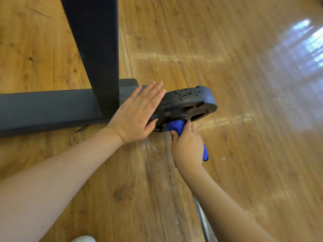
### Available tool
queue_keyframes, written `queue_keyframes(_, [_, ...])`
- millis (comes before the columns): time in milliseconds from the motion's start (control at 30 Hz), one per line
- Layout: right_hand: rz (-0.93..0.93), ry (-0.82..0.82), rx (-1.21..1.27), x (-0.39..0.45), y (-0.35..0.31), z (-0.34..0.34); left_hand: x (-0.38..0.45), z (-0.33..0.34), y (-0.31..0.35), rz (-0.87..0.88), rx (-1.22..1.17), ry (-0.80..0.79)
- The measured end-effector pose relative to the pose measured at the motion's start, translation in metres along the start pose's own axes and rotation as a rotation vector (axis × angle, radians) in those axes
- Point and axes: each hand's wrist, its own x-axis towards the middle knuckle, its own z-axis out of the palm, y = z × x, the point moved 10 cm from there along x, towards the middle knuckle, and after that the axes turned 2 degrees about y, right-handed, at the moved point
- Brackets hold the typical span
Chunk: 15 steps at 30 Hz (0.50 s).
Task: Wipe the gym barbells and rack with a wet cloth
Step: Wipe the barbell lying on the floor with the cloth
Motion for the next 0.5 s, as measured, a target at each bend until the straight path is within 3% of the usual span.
queue_keyframes(100, [-0.035,0.047,-0.137,-0.008,-0.013,0.000,0.009,-0.006,0.003,0.018,-0.008,0.024])
queue_keyframes(200, [-0.110,0.102,-0.082,-0.024,-0.002,0.001,0.020,-0.009,0.013,0.021,-0.060,0.064])
queue_keyframes(333, [-0.130,-0.024,0.019,-0.021,0.010,0.006,0.013,-0.005,0.007,-0.030,-0.058,0.080])
queue_keyframes(500, [-0.079,0.067,0.006,-0.004,-0.005,0.002,0.005,-0.002,-0.004,-0.085,-0.066,0.077])
